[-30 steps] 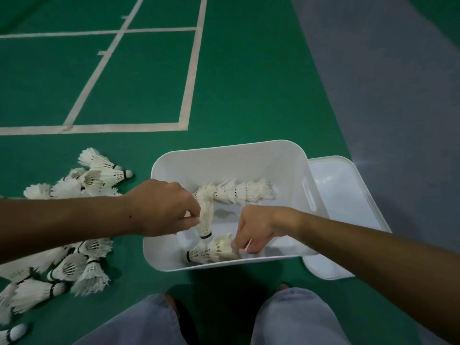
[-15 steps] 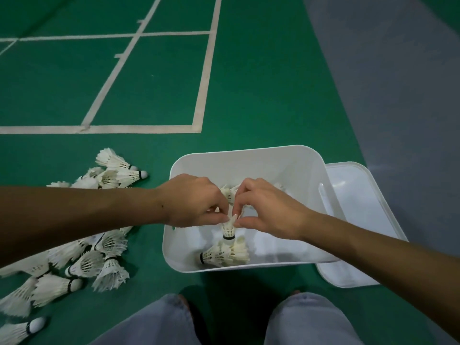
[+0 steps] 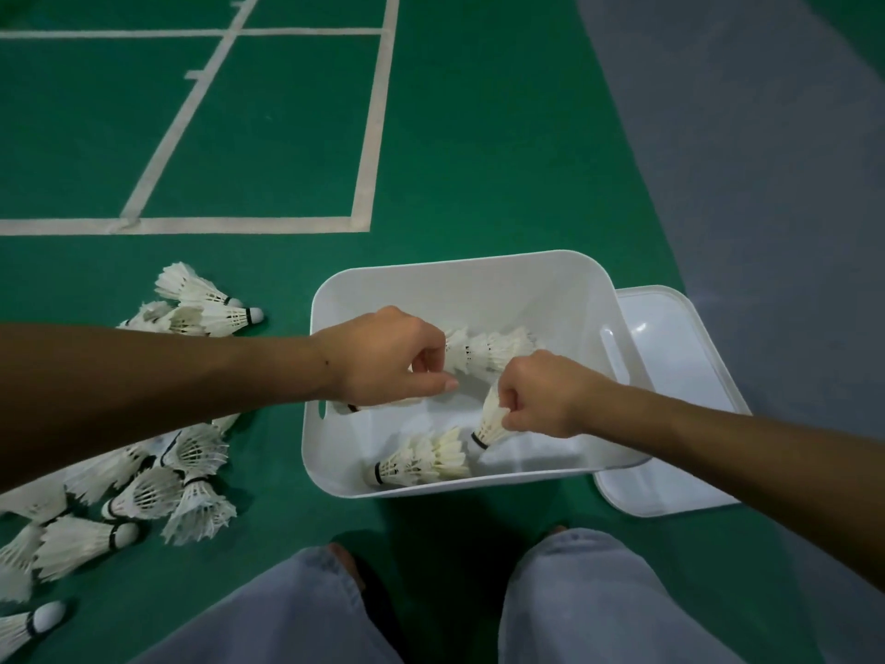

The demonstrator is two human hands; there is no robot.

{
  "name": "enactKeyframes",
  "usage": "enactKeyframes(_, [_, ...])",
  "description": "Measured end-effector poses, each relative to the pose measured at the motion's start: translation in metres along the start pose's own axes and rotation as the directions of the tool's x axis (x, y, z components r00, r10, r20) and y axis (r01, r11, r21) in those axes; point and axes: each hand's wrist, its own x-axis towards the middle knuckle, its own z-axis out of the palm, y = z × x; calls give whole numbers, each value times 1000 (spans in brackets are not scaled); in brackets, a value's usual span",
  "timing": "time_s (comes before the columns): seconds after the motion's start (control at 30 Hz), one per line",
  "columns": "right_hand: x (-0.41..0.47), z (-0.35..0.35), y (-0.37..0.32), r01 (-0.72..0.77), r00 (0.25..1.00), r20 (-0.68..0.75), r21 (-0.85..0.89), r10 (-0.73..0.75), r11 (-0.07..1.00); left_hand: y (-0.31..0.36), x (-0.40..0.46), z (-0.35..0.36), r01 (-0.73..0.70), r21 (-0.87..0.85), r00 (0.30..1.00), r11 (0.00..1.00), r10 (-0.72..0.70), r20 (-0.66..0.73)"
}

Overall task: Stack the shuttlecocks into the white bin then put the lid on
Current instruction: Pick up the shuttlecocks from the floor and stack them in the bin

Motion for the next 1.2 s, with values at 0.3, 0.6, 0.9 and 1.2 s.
enactKeyframes(0.3, [20,28,-7,-206,956,272,354,110,912,-9,18,17,4,-28,1000,1000,-4,18])
enactKeyframes(0.6, [21,27,2,-276,904,411,351,117,895,-9,19,29,46,-249,999,967,-51,-16])
enactKeyframes(0.9, [-17,-6,-28,276,956,-267,670,-124,689,1,10,21,41,-482,982,875,-123,-140])
enactKeyframes(1.2, [-19,-2,-3,291,906,-413,457,-90,840,11,21,17,145,-467,980,872,-191,-53])
